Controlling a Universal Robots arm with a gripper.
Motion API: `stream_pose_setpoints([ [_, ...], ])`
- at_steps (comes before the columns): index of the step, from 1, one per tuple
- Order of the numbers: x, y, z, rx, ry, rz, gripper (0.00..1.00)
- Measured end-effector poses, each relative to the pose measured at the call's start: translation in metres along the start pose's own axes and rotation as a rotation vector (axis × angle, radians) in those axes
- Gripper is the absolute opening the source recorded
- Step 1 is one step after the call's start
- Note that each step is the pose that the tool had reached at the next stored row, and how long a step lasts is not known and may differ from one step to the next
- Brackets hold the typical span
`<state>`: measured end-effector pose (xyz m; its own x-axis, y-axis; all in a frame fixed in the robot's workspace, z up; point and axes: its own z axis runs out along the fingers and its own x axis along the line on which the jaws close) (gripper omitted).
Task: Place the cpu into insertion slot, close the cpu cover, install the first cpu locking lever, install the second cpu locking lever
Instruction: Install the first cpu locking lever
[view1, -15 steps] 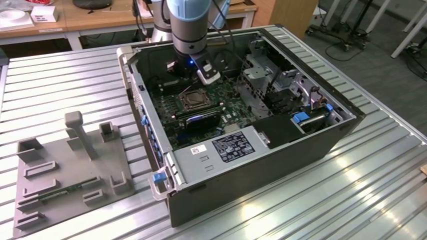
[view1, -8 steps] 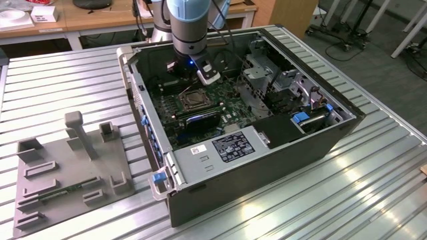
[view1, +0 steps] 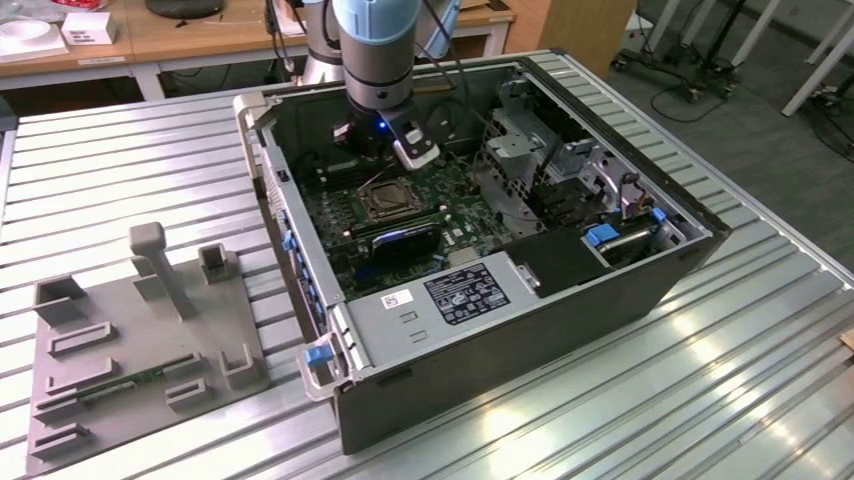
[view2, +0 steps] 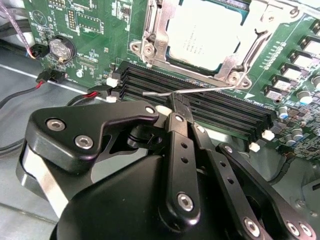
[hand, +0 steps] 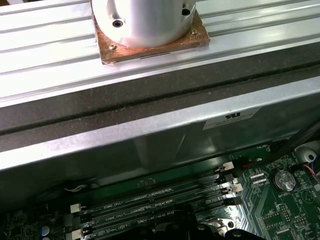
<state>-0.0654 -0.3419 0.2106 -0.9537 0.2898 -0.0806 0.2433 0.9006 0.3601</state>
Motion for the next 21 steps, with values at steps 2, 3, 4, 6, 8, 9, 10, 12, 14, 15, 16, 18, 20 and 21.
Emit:
stream_pose_setpoints([
  [2,0.0,0.0,0.0001,0.0004,0.0001,0.0,0.11],
  [3,0.0001,-0.0001,0.0004,0.0002,0.0,0.0,0.11],
  [4,0.0001,-0.0002,0.001,0.0,0.0,0.0,0.11],
  [6,0.0002,-0.0007,0.002,0.0001,0.0001,0.0,0.11],
  [8,0.0003,-0.001,0.0028,0.0002,0.0001,0.0,0.11],
  [9,0.0003,-0.0011,0.0031,0.0002,0.0,0.0,0.11],
  [10,0.0002,-0.0012,0.0035,0.0002,0.0,0.0,0.11],
  [12,-0.0003,-0.0013,0.0041,0.0003,0.0001,0.0,0.11],
  [14,-0.0011,-0.0012,0.0047,0.0002,0.0,0.0,0.11],
  [15,-0.0015,-0.0012,0.005,0.0002,0.0,0.0,0.11],
  [16,-0.0018,-0.0012,0.0053,0.0001,0.0,0.0,0.11],
  [18,-0.0024,-0.0013,0.0058,0.0002,0.0,0.0,0.11],
  [20,-0.0027,-0.0019,0.0058,0.0001,0.0,0.0,0.11],
  [21,-0.0029,-0.0025,0.0057,0.0001,0.0,0.0,0.11],
])
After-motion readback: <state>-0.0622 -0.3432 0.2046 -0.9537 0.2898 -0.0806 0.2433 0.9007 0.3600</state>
